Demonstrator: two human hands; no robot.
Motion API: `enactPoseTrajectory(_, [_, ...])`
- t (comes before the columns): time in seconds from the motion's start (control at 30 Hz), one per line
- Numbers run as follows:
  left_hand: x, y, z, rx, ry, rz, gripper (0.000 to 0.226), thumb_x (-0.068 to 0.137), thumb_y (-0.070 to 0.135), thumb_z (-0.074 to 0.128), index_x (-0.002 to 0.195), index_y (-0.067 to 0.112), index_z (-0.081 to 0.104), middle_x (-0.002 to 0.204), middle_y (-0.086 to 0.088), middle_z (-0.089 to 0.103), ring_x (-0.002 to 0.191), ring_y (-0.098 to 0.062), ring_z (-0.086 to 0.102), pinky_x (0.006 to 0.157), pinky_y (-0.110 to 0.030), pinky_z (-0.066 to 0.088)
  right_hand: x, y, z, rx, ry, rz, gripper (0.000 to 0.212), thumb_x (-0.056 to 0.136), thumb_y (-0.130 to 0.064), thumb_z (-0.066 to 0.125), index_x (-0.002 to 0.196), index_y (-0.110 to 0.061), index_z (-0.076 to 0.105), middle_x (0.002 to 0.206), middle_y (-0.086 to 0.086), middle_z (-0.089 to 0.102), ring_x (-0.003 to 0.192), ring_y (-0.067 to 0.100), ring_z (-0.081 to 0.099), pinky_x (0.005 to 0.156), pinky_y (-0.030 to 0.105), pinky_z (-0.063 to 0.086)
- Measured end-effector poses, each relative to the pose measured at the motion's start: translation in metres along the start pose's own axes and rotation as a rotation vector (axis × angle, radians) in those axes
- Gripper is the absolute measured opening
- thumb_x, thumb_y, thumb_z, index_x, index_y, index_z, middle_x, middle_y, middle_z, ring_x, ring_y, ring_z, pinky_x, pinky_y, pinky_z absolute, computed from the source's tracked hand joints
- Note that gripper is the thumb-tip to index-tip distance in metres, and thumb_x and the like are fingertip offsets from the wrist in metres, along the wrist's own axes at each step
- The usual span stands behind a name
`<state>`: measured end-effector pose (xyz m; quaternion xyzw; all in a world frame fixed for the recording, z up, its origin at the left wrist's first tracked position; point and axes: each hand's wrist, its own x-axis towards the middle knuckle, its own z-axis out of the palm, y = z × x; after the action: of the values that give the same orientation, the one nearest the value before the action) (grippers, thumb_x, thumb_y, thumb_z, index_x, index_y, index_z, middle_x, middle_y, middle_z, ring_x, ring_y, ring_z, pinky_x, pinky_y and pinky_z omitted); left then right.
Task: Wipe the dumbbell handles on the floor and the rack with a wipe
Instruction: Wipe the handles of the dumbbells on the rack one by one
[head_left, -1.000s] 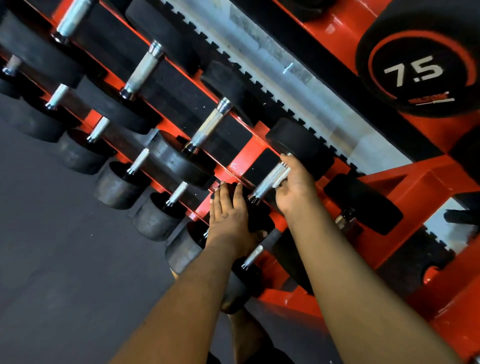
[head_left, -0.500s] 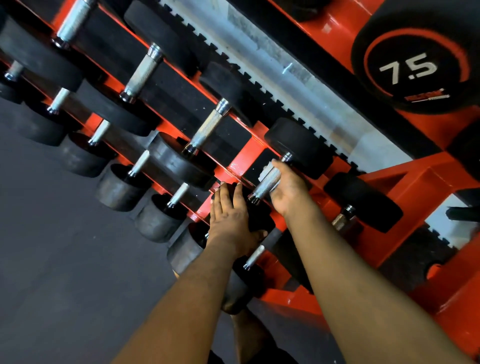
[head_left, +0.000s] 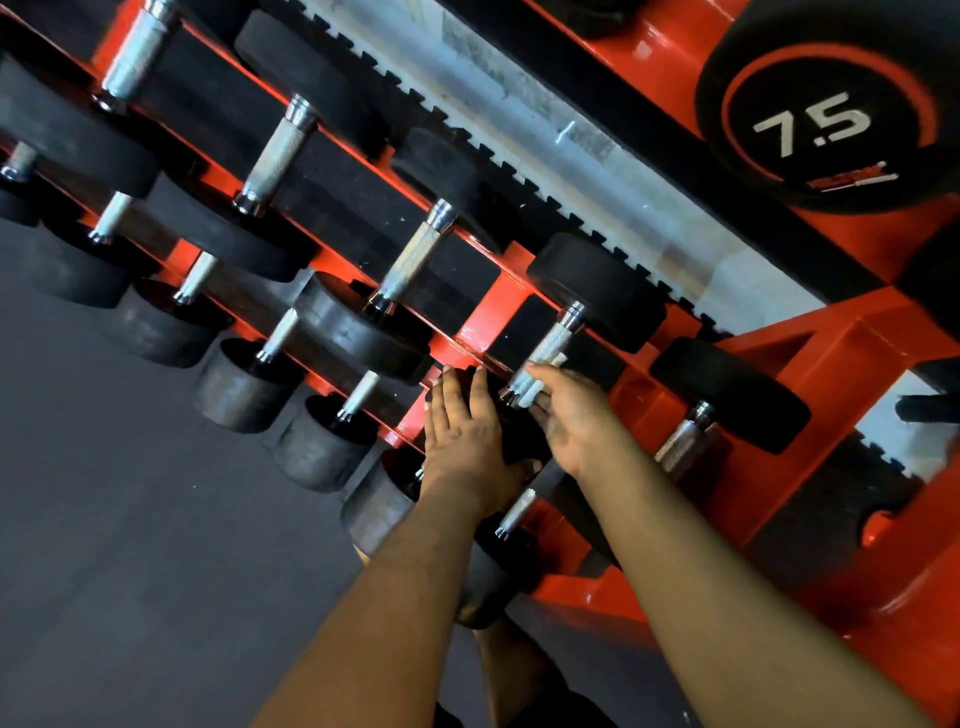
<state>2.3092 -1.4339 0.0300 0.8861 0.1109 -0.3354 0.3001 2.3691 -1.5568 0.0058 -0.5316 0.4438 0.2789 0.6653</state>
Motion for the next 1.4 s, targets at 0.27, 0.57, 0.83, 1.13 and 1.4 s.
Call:
enactPoseTrajectory(0.27, [0.000,0.000,-0.001,-0.009,0.005,0.007,0.129,0.078,0.054,0.080,0.160,0.022,-0.014,0.165,-0.014,-0.026,0.154,-0.030,-0.023,0.126,-0.044,-0.009,0.004,0.011,0.003,-0.314,0.078,-0.024,0.024,0.089,-0.034,0.075,0.105,-0.018,0.065,0.099,0.011,0.074,0.088,0.029,0.073,0.072,0.044,0.063])
enactPoseTrajectory(0.57, [-0.001,0.001,-0.003,0.006,-0.020,0.032,0.132,0.078,0.054,0.080,0.159,0.019,-0.019,0.164,-0.018,-0.027,0.153,-0.032,-0.025,0.124,-0.044,-0.012,-0.018,0.015,-0.023,-0.861,0.187,-0.989,0.035,0.099,-0.008,0.052,0.131,-0.013,0.066,0.125,0.005,0.069,0.110,0.008,0.063,0.093,0.026,0.052])
enactPoseTrajectory(0.83, [-0.002,0.000,-0.007,0.038,-0.037,0.050,0.128,0.081,0.055,0.077,0.160,0.021,-0.018,0.163,-0.021,-0.028,0.152,-0.034,-0.025,0.125,-0.047,-0.009,0.017,-0.015,-0.044,-2.299,-0.298,-1.361,0.063,0.086,-0.017,0.051,0.148,-0.017,0.048,0.156,0.002,0.045,0.149,0.023,0.032,0.122,0.054,0.015])
enactPoseTrajectory(1.13, [-0.002,0.001,-0.009,0.049,-0.054,0.052,0.126,0.082,0.054,0.077,0.160,0.021,-0.016,0.163,-0.022,-0.026,0.153,-0.035,-0.024,0.126,-0.047,-0.008,0.013,0.010,-0.040,-2.328,0.007,-1.355,0.057,0.092,-0.019,0.035,0.148,-0.014,0.046,0.153,0.013,0.045,0.147,0.032,0.034,0.124,0.050,0.018])
enactPoseTrajectory(1.4, [0.000,0.001,-0.010,0.049,-0.089,0.060,0.121,0.085,0.053,0.074,0.160,0.022,-0.016,0.162,-0.023,-0.028,0.152,-0.035,-0.026,0.125,-0.046,-0.011,0.014,-0.001,-0.023,-2.237,0.124,-1.236,0.057,0.095,-0.018,0.022,0.143,-0.014,0.053,0.155,0.010,0.044,0.150,0.029,0.030,0.125,0.048,0.018])
